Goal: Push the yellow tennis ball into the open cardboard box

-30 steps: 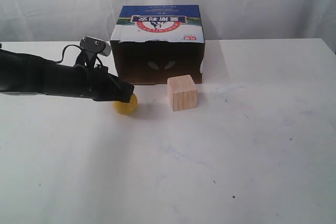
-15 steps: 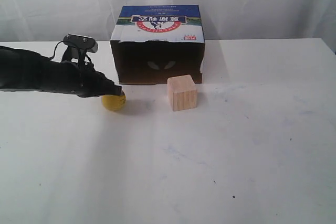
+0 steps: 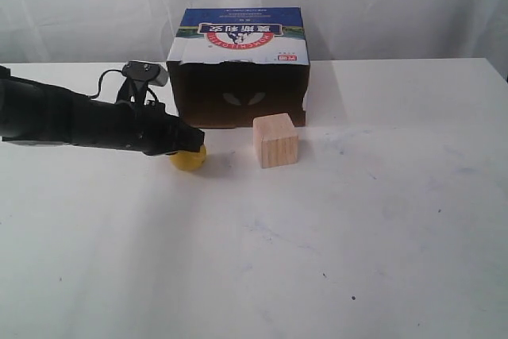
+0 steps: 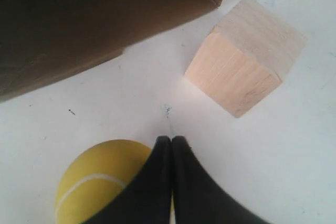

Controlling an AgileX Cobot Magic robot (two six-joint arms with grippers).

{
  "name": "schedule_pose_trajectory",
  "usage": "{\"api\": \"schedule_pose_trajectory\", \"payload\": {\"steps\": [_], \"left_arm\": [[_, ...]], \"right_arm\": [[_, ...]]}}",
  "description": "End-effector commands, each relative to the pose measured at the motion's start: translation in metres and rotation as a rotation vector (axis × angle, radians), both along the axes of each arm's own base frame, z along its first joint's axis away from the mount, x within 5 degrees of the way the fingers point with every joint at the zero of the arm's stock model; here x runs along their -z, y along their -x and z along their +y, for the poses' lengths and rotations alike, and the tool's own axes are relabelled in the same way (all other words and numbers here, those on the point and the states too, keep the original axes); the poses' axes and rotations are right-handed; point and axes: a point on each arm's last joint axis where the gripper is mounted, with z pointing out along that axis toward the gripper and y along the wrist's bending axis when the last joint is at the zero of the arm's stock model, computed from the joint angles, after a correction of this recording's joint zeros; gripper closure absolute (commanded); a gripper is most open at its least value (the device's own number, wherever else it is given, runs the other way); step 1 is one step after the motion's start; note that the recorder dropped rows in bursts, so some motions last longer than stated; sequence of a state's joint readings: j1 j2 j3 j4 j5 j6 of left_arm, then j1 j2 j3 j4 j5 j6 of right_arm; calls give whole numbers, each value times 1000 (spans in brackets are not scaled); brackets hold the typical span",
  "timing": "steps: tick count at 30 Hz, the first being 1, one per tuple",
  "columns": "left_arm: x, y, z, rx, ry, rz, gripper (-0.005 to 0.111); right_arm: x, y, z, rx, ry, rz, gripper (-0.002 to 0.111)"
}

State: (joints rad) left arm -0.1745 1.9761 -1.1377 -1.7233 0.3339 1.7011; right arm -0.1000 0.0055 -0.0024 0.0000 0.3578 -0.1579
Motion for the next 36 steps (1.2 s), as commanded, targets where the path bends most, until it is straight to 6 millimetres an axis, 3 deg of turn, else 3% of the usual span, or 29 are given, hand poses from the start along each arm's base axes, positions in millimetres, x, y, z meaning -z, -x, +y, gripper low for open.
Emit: {"api": "schedule_pose_trajectory", "payload": {"steps": [1, 12, 15, 18, 23, 36], "left_arm": [[-1, 0, -1, 24, 23, -17, 107], [-37, -13, -6, 43, 65, -129, 107], [-48, -10, 5, -71, -7, -131, 107], [-36, -10, 25, -192, -174, -110, 107], [-2, -15, 30, -180, -169, -28, 107], [-12, -14, 12, -40, 5, -56, 107]], "right_arm": [[-1, 0, 0, 0, -2, -18, 108], [-1, 0, 0, 0, -2, -18, 108], [-1, 0, 0, 0, -2, -18, 108], [-1, 0, 0, 0, -2, -18, 108], [-1, 0, 0, 0, -2, -18, 108], [-1, 0, 0, 0, -2, -18, 108]]}}
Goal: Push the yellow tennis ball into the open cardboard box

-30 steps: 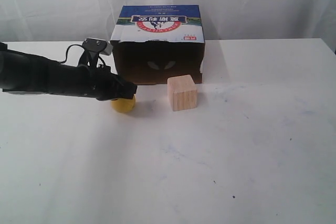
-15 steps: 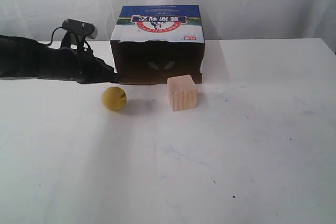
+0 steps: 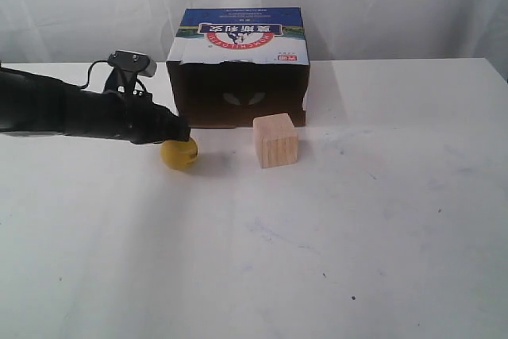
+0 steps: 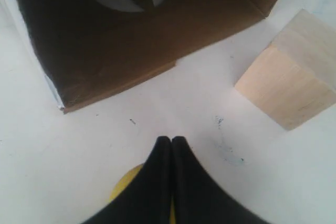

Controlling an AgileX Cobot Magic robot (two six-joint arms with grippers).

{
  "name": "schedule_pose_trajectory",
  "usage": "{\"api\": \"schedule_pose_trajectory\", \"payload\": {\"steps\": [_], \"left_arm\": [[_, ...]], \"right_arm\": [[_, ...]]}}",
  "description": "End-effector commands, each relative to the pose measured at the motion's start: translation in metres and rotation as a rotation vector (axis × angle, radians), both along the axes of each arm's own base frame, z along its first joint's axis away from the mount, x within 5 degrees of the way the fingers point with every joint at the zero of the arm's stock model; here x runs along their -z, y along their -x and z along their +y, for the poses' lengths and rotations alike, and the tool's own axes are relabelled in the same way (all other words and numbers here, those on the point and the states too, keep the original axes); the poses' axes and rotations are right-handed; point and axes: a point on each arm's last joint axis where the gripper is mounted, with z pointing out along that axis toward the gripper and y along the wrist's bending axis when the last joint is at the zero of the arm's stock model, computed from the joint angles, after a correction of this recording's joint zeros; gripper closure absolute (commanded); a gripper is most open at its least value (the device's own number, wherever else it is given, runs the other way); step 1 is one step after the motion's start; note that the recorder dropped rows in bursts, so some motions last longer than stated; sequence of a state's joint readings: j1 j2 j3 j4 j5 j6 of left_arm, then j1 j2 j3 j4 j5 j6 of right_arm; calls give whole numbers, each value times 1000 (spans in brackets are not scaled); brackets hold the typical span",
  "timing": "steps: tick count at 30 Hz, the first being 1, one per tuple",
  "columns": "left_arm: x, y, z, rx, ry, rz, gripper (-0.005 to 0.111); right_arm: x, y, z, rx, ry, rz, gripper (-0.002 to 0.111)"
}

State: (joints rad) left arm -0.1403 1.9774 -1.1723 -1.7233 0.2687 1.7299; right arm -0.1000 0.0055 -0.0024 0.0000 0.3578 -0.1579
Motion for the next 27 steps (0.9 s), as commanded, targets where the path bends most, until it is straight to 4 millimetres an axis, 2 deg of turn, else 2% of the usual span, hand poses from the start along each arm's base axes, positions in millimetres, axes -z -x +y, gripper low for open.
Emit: {"api": "schedule_pose_trajectory", "payload": {"steps": [1, 9, 13, 17, 19, 23, 25, 27], "left_arm": [[-9, -3, -6, 38, 73, -25, 107], [-43, -11, -10, 60, 106, -126, 107], [-50, 7, -7, 45, 115, -68, 107], [-48, 34, -5, 71, 95, 7, 107], [-42, 40, 0, 34, 65, 26, 107], [-23, 31, 17, -137, -71, 38, 107], [-12, 22, 18, -145, -116, 38, 107], [-4, 14, 13, -116, -77, 55, 107]], "right_arm": [[-1, 0, 0, 0, -2, -18, 108], [-1, 0, 0, 0, -2, -18, 108], [-1, 0, 0, 0, -2, -18, 108], [-1, 0, 0, 0, -2, -18, 108], [-1, 0, 0, 0, -2, -18, 108], [-1, 0, 0, 0, -2, -18, 108], [-1, 0, 0, 0, -2, -18, 108], [-1, 0, 0, 0, -2, -18, 108]]}}
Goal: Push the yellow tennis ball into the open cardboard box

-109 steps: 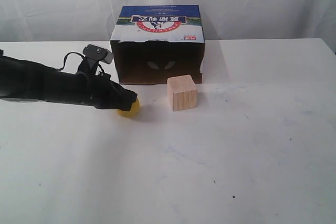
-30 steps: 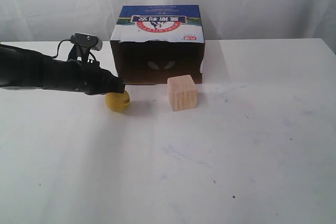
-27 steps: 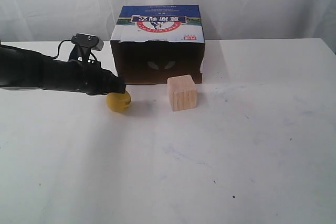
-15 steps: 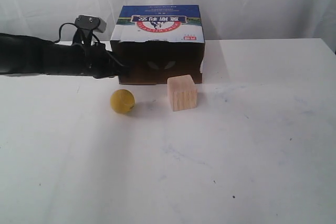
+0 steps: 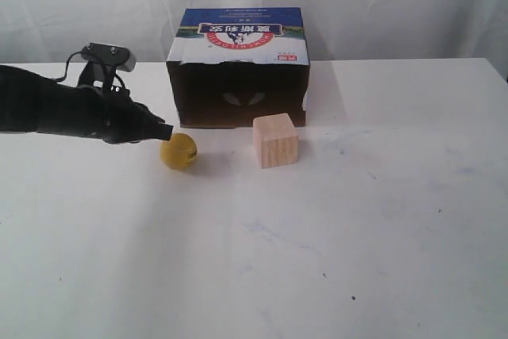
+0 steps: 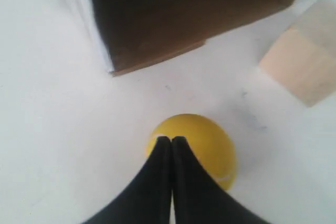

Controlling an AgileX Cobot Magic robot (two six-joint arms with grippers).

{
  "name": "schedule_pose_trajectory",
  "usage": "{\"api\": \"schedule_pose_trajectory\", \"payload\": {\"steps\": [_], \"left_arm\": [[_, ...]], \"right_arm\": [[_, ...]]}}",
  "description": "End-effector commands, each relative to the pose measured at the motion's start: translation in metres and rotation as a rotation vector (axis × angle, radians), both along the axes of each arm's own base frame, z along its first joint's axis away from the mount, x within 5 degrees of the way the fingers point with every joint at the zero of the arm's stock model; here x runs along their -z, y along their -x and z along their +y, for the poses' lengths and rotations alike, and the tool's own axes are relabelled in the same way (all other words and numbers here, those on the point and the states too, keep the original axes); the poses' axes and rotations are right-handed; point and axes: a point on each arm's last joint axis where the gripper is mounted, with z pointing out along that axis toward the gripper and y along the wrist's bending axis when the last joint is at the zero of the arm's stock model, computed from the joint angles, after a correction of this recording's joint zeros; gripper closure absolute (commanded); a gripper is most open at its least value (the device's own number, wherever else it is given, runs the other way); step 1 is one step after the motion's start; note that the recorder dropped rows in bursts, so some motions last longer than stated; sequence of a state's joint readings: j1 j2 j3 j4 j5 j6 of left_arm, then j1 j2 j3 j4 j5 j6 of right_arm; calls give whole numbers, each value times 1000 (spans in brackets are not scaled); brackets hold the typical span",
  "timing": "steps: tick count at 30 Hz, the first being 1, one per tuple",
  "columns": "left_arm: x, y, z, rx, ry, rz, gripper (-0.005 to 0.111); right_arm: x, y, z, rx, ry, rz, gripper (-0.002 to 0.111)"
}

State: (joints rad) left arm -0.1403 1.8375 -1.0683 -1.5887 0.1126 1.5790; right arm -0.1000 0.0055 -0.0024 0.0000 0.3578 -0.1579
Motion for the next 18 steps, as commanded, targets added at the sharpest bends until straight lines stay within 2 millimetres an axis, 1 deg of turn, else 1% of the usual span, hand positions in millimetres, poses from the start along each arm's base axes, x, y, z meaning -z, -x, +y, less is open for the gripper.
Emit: {"api": "schedule_pose_trajectory", "payload": {"steps": [1, 3, 6, 12, 18], "left_arm": [[17, -15, -7, 18, 56, 25, 107], [20, -18, -16, 67, 150, 35, 107], [23, -19, -19, 56, 221, 50, 107], [28, -20, -18, 62, 207, 54, 107], [24, -23, -21, 101, 197, 19, 107]], "right_arm": [[-1, 0, 0, 0, -2, -18, 108], [-1, 0, 0, 0, -2, -18, 108], [-1, 0, 0, 0, -2, -18, 108], [-1, 0, 0, 0, -2, -18, 108], [-1, 0, 0, 0, -2, -18, 108]]}}
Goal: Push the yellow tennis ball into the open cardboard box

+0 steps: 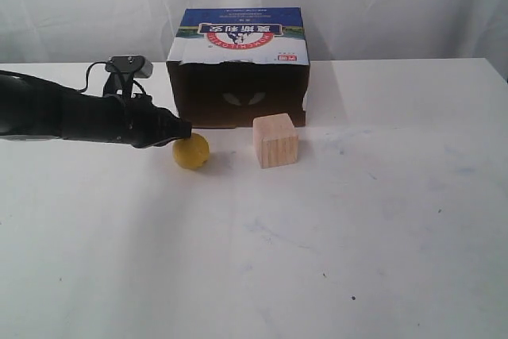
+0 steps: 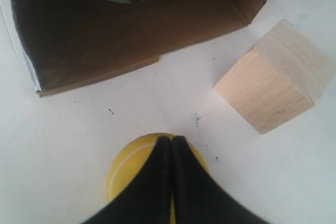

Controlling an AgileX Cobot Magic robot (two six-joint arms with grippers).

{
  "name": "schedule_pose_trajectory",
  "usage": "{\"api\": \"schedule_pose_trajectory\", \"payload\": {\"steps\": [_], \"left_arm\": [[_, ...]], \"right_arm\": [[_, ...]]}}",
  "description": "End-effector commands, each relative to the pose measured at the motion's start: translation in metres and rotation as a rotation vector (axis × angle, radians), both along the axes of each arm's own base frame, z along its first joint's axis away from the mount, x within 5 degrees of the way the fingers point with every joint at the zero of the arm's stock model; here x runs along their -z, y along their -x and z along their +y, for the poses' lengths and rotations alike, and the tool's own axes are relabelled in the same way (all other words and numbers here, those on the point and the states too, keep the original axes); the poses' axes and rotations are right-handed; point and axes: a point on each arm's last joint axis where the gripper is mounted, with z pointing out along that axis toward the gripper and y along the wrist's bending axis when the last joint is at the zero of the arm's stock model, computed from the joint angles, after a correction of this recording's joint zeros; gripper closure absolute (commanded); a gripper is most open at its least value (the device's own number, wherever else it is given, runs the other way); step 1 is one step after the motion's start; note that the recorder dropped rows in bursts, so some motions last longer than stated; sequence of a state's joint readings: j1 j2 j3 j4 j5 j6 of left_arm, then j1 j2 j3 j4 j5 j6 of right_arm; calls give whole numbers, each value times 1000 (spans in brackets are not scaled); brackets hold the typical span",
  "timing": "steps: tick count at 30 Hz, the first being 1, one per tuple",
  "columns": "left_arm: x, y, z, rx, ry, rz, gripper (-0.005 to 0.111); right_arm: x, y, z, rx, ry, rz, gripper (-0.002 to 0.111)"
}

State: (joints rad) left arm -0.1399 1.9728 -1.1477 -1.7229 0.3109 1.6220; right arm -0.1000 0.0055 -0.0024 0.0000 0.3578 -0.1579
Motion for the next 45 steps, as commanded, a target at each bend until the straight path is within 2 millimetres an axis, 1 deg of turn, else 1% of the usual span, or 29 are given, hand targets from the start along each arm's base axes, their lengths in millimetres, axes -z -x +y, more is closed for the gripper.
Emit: {"api": "schedule_pose_trajectory", "payload": {"steps": [1, 5, 7, 11, 15, 18, 21, 24, 26, 30, 36, 42, 45], "left_arm": [[-1, -5, -4, 36, 4, -38, 107], [-10, -18, -7, 52, 17, -88, 107], [-17, -24, -7, 50, 18, -117, 107], [-27, -30, -8, 46, 22, -148, 107], [-30, -29, -10, 61, 48, -152, 107], [-29, -21, -9, 44, 73, -114, 107], [-23, -14, -1, -7, 1, -92, 107], [-14, -16, 7, -80, -82, -67, 107], [-8, -17, 8, -86, -96, -53, 107], [5, -18, 4, -50, -67, -28, 107], [20, -29, 1, -43, -62, -11, 107], [22, -38, -2, -31, -37, -20, 107], [26, -40, -4, -25, -20, -11, 107]], "right_arm": [[-1, 0, 0, 0, -2, -18, 108], [-1, 0, 0, 0, -2, -18, 108], [-1, 0, 0, 0, -2, -18, 108], [-1, 0, 0, 0, -2, -18, 108], [-1, 0, 0, 0, -2, -18, 108], [-1, 0, 0, 0, -2, -18, 108], [-1, 0, 0, 0, -2, -18, 108], [-1, 0, 0, 0, -2, -18, 108], [-1, 0, 0, 0, -2, -18, 108], [-1, 0, 0, 1, -5, -18, 108], [-1, 0, 0, 5, -20, -19, 108], [-1, 0, 0, 5, -20, -19, 108], [-1, 0, 0, 5, -20, -19, 108]]}}
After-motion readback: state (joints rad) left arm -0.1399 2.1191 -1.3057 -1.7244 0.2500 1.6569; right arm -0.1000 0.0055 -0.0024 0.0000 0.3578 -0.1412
